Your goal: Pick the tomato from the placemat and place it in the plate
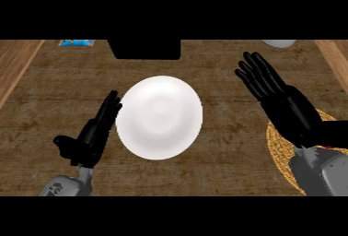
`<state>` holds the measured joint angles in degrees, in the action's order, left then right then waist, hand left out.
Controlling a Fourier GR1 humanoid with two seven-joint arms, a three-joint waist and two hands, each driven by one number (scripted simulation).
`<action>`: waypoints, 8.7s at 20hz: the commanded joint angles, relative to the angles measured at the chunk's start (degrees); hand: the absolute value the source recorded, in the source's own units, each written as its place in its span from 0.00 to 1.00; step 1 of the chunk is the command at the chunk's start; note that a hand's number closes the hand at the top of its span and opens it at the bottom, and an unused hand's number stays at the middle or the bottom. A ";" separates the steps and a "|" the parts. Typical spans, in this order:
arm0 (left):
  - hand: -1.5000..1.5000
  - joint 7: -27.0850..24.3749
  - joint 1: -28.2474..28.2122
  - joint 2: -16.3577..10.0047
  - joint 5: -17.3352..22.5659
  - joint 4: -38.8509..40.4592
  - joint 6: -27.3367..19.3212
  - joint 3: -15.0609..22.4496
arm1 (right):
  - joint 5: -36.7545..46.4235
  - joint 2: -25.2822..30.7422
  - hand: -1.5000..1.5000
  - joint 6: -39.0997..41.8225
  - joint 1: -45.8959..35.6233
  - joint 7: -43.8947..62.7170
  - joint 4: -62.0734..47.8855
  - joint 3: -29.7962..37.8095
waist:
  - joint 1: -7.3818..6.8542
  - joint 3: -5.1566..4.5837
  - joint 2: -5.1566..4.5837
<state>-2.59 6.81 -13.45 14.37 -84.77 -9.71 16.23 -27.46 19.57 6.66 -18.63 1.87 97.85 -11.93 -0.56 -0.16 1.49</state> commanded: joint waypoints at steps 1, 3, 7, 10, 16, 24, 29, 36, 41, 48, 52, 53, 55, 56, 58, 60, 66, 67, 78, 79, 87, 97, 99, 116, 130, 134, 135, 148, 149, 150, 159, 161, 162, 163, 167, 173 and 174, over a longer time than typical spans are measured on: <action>0.50 1.79 1.70 -0.68 -1.40 -2.69 -0.97 -2.06 | 4.61 -0.14 1.00 1.55 -0.48 -3.97 -6.05 1.85 | 0.22 0.18 -1.52; 0.50 3.63 5.25 -5.27 -2.51 -6.27 -1.00 -3.56 | 7.25 3.45 1.00 -1.93 -2.51 -5.73 -13.75 7.27 | -1.01 0.32 -1.81; 0.50 1.03 6.11 -9.09 -3.40 -3.99 0.04 -6.57 | 24.59 19.34 1.00 -6.64 1.34 1.26 -19.31 5.29 | 0.59 -2.10 -3.19; 0.50 1.85 7.60 -10.44 -3.06 -5.36 1.06 -7.17 | 33.49 18.48 1.00 -18.62 3.43 3.83 -27.12 5.77 | -1.17 -0.04 -2.98; 0.50 5.66 10.48 -13.68 -0.79 -4.68 3.36 -10.64 | 30.36 -0.84 0.00 -40.41 5.34 -14.90 -33.66 13.81 | -0.14 0.49 -2.01; 0.50 5.05 9.41 -11.61 -2.60 -3.70 4.50 -11.93 | 38.14 3.22 0.00 -44.68 2.12 -9.36 -30.06 12.59 | 0.73 0.11 -1.44; 0.50 7.23 10.03 -13.57 -1.38 -3.91 5.63 -12.75 | 45.27 15.53 0.00 -34.30 -0.04 14.91 -28.82 7.37 | 1.12 -0.30 -1.18; 0.50 7.51 8.95 -12.38 -1.69 -5.84 4.90 -12.25 | 45.23 24.83 0.00 -12.27 -2.31 37.49 -27.22 2.43 | 0.37 -0.22 -1.11; 0.50 6.62 9.06 -11.08 -3.07 -4.53 4.57 -11.51 | 38.52 26.19 0.00 2.92 -5.54 49.15 -24.64 1.63 | 0.63 0.00 -1.32; 0.50 5.84 9.56 -7.84 -6.64 -4.16 4.20 -12.00 | 43.29 22.39 0.00 4.65 -5.49 50.73 -27.94 3.10 | 0.49 0.16 -1.54; 0.50 6.71 8.99 -10.00 -4.31 -4.43 7.44 -15.63 | 46.92 22.98 0.00 4.14 -4.61 47.35 -34.19 4.32 | 0.21 0.17 -1.61; 0.50 5.80 11.52 -9.06 -5.11 -1.89 8.04 -15.07 | 47.72 22.19 0.00 5.47 -5.55 51.03 -32.23 3.57 | 0.49 0.15 -1.59; 0.50 7.27 10.29 -8.08 -6.22 -3.93 6.68 -14.95 | 46.83 20.54 0.00 8.27 -5.92 55.38 -30.64 3.84 | 0.47 0.15 -1.52; 0.50 6.74 7.37 -9.04 -4.69 -6.31 8.70 -16.36 | 45.58 22.93 0.00 9.31 -1.98 54.18 -27.37 6.20 | 0.65 0.14 -1.40; 0.50 4.68 11.70 -7.43 -6.45 -0.17 8.83 -15.62 | 48.40 21.27 0.00 7.49 -3.00 50.81 -33.91 5.74 | 0.69 0.16 -1.60; 0.50 9.06 10.76 -7.93 -6.79 -5.34 8.25 -16.21 | 49.80 19.59 0.00 6.11 -0.35 50.44 -33.52 6.20 | 0.59 0.17 -1.49; 0.50 12.00 10.64 -7.41 -6.99 -7.88 9.80 -18.15 | 53.13 16.80 0.00 6.10 -2.91 43.08 -43.15 8.78 | 0.28 0.19 -1.56; 0.50 9.58 6.78 -5.47 -9.32 -9.93 8.90 -16.40 | 53.88 14.93 0.00 6.03 -1.88 45.96 -40.01 8.21 | 0.34 0.17 -1.49; 0.50 14.29 11.35 -4.17 -10.29 -9.53 10.28 -18.08 | 61.11 13.29 0.00 4.15 -5.45 38.14 -56.18 9.65 | -0.02 0.22 -1.64; 0.50 5.52 8.69 -1.98 -12.87 -4.76 10.09 -17.88 | 60.17 13.24 0.00 5.35 -2.70 38.17 -51.80 10.60 | 0.49 0.16 -1.55; 0.50 9.35 11.05 -5.51 -9.00 -6.01 13.24 -21.41 | 69.06 15.85 1.00 -12.90 -5.07 27.87 -55.52 9.98 | 0.08 0.21 -1.62; 0.50 10.51 13.17 -4.08 -9.23 -6.97 13.90 -18.42 | 72.93 17.88 1.00 -9.87 -16.01 -10.48 -50.77 -1.84 | -3.67 0.53 -2.60; 0.50 10.34 11.26 -2.70 -10.16 -7.28 12.37 -17.90 | 71.09 18.48 1.00 -10.67 -17.23 -18.11 -51.67 -0.68 | -2.57 0.42 -2.23; 0.50 11.17 10.91 -4.04 -9.81 -6.87 12.58 -21.65 | 51.74 5.87 1.00 8.69 -25.37 -27.74 -36.75 5.14 | 0.72 0.12 -1.29; 0.50 13.04 7.52 -3.77 -10.16 -12.49 14.44 -22.03 | 54.18 -11.28 1.00 11.74 -29.24 -7.53 -28.62 0.22 | 0.14 0.16 -1.38; 0.50 9.39 5.70 -4.79 -9.01 -9.93 16.70 -23.75 | 60.27 -19.20 1.00 3.78 -32.53 -7.34 -39.10 -3.11 | -0.58 0.14 -1.58; 0.50 9.11 8.45 -2.97 -10.91 -7.43 15.27 -21.78 | 58.03 -19.32 1.00 0.22 -33.08 -3.64 -39.11 -7.47 | -0.57 0.14 -1.64; 0.50 11.77 14.38 -0.36 -12.89 -6.32 13.97 -19.23 | 42.97 -19.56 0.00 -16.28 -36.67 -2.84 -57.32 -24.84 | -3.49 0.17 -2.38; 0.50 8.66 13.11 -2.54 -10.66 -3.91 16.65 -22.22 | 40.62 -19.56 0.00 -16.49 -37.24 1.44 -54.13 -28.48 | -3.26 0.13 -2.18; 0.50 7.53 10.05 0.73 -13.57 -6.53 14.19 -18.82 | 40.59 -19.57 0.00 -14.89 -39.05 -3.77 -60.39 -26.46 | -3.15 0.15 -2.27; 0.50 10.85 14.23 -0.74 -11.82 -6.58 15.76 -19.94 | 24.34 -19.57 0.00 -20.65 -36.62 -12.08 -58.76 -27.29 | -4.84 0.21 -2.50; 0.50 9.04 12.43 0.03 -12.73 -5.76 15.13 -19.58 | 20.68 -19.57 0.00 -22.01 -38.85 -12.68 -58.48 -24.24 | -4.51 0.20 -2.47; 0.50 9.08 13.68 -1.08 -12.29 -4.70 15.67 -20.73 | 18.96 -19.57 0.00 -22.00 -37.82 -14.74 -58.63 -24.25 | -4.02 0.19 -2.51; 0.50 8.13 12.57 0.95 -13.33 -5.02 14.09 -19.53 | 16.41 -19.57 0.00 -18.88 -40.56 -14.00 -59.11 -22.18 | -3.68 0.18 -2.43; 0.50 9.77 12.46 -2.36 -11.55 -5.44 16.49 -22.14 | 12.27 -19.57 0.00 -14.46 -42.90 -17.03 -63.21 -15.85 | -1.76 0.18 -2.06; 0.50 9.59 9.75 0.07 -14.12 -7.92 13.59 -20.63 | 10.17 -15.77 0.00 -8.73 -43.54 -22.66 -72.14 -9.04 | -1.08 0.19 -2.02; 0.50 5.76 11.77 -2.22 -12.29 -1.89 16.07 -23.80 | 9.82 -15.27 0.00 -8.02 -43.67 -23.58 -72.95 -8.10 | -0.70 0.16 -2.22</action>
<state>5.90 17.86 -14.61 1.68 -90.26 5.64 -5.49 -16.01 1.96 -4.98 -62.06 -18.07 28.71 -24.08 -2.14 0.01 -0.65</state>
